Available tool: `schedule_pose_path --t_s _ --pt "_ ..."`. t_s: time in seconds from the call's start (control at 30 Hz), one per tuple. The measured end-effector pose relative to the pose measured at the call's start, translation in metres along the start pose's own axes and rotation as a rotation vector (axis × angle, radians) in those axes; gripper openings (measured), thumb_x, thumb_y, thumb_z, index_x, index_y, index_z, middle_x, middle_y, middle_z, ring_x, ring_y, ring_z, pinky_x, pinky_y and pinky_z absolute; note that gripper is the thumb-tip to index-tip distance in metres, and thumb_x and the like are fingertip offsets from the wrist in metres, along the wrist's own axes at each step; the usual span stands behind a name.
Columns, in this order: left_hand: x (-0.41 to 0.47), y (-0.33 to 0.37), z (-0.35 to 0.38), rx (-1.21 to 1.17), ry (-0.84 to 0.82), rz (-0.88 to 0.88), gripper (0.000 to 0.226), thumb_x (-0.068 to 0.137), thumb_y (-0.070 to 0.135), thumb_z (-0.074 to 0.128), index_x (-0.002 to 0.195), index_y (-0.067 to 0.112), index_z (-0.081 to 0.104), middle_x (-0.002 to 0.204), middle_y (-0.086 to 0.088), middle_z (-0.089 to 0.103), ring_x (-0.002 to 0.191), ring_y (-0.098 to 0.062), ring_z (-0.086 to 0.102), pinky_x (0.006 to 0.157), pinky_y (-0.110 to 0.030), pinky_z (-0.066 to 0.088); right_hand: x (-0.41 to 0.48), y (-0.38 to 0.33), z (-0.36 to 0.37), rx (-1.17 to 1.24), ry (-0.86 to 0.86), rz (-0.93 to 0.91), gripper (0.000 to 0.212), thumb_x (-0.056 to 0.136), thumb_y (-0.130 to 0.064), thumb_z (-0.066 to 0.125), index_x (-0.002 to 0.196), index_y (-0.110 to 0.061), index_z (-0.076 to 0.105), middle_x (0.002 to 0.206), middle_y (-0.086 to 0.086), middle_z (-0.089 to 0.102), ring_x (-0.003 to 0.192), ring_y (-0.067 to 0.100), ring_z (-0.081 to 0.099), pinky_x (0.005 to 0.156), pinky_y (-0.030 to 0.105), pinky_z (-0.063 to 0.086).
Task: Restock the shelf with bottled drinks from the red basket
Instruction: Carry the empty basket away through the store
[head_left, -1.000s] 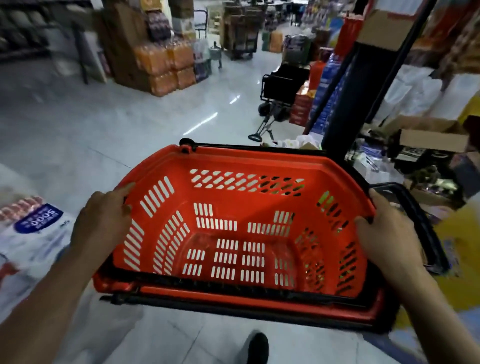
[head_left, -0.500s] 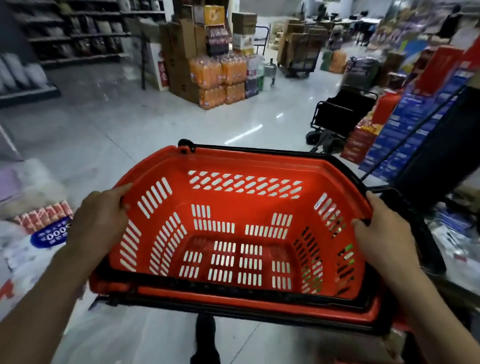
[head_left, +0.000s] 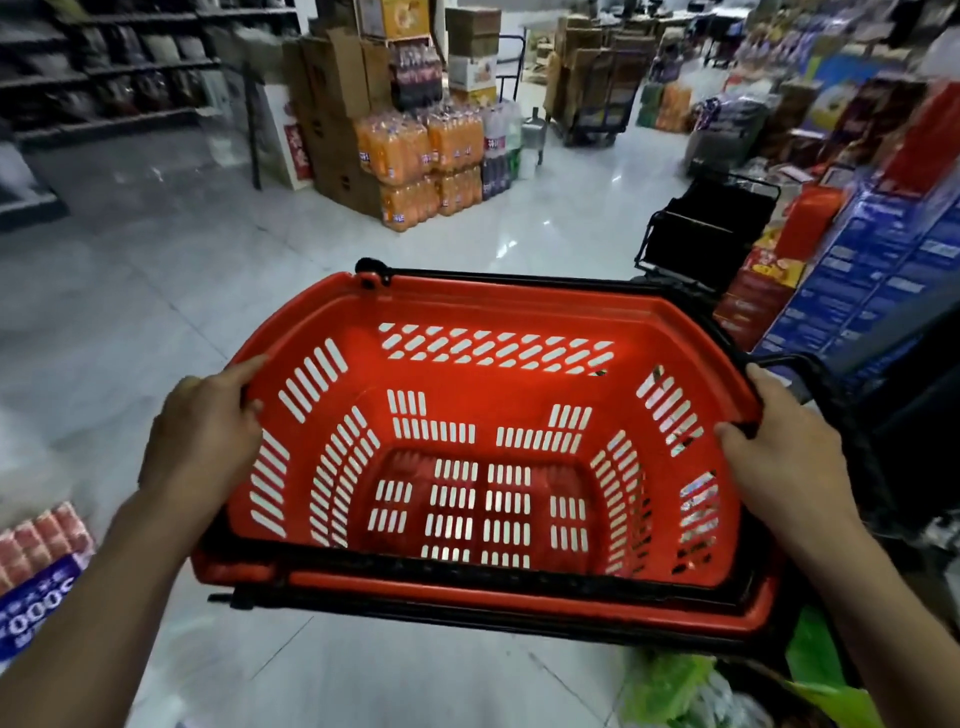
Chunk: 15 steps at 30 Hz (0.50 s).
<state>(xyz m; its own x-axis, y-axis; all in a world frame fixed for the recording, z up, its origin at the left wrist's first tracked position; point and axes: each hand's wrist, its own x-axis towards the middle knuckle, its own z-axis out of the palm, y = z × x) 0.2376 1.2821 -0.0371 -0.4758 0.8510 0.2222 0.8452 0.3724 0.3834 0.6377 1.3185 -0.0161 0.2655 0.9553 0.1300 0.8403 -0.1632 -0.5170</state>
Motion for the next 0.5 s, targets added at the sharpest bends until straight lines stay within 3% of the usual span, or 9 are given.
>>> schedule_pose_path --t_s 0.33,0.5 --pt "0.195 0.078 0.097 0.004 -0.018 -0.045 0.047 0.097 0.018 0.054 0.143 0.025 0.048 0.124 -0.019 0.064 0.099 -0.037 0.066 0.087 -0.050 0.055 0.222 -0.041 0.081 0.054 -0.012 0.006 0.062 0.089 -0.011 0.062 0.148 -0.016 0.040 0.129 0.022 0.061 0.114 0.041 0.058 0.095 0.047 0.045" --pt "0.295 0.115 0.132 0.039 0.014 -0.096 0.047 0.095 0.016 0.056 0.141 0.025 0.051 0.123 -0.022 0.064 0.103 -0.040 0.064 0.089 -0.051 0.053 0.344 -0.075 0.115 0.124 -0.055 -0.029 0.058 0.091 -0.011 0.059 0.146 -0.018 0.042 0.124 0.017 0.064 0.098 0.036 0.062 0.085 0.042 0.047"
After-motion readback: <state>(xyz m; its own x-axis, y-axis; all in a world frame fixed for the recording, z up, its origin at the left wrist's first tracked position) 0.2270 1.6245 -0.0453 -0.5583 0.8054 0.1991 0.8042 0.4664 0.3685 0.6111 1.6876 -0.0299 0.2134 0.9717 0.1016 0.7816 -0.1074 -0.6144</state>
